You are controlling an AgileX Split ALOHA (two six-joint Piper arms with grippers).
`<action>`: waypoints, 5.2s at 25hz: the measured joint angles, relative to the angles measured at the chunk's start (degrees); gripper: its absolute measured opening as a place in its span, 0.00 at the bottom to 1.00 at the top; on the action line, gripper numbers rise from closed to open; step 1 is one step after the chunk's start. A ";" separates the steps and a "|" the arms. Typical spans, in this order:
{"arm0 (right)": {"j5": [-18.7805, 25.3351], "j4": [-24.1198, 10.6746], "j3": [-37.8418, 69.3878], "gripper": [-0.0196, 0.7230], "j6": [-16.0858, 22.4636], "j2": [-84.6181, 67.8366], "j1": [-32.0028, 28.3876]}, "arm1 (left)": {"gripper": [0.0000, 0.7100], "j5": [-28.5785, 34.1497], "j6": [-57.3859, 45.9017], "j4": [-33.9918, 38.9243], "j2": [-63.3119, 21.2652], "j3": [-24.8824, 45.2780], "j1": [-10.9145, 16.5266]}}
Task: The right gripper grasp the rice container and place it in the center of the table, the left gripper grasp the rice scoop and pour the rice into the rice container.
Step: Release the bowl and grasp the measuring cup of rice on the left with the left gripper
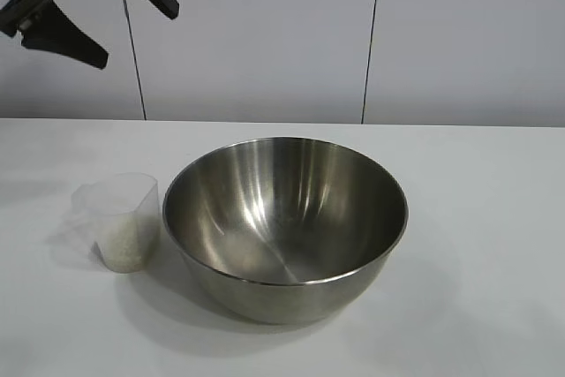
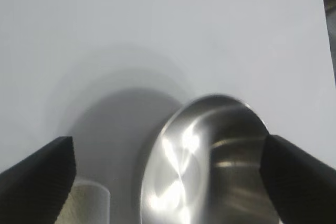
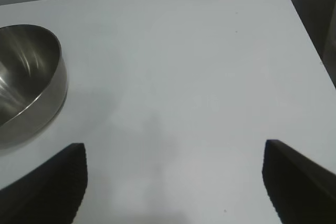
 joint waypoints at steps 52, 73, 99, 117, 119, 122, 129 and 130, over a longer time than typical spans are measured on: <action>-0.30 0.05 0.00 0.86 0.00 0.00 0.00 | 0.74 -108.38 -0.72 30.11 1.15 73.35 -7.52; -0.24 0.05 0.00 0.86 0.00 0.00 0.00 | 0.73 -108.99 0.17 36.21 17.88 64.61 -7.52; -0.35 0.05 0.00 0.86 0.05 0.00 0.00 | 0.72 -109.03 -2.20 45.78 21.60 57.05 -0.35; -0.35 0.05 0.00 0.86 0.05 0.00 0.00 | 0.72 -109.03 -5.22 50.52 21.60 55.22 -0.28; -0.35 0.05 0.00 0.86 0.05 0.00 0.00 | 0.72 -108.98 -6.49 50.57 21.60 55.00 -0.28; -0.35 0.05 0.00 0.86 0.05 0.00 0.00 | 0.72 -108.98 -7.84 50.63 21.52 54.74 -0.28; -0.35 0.05 0.00 0.86 0.05 0.00 0.00 | 0.61 -108.98 -10.23 50.71 20.78 54.74 -0.28; -0.35 0.05 0.00 0.86 0.05 0.00 0.00 | 0.58 -108.98 -10.49 50.71 20.78 54.74 -0.28</action>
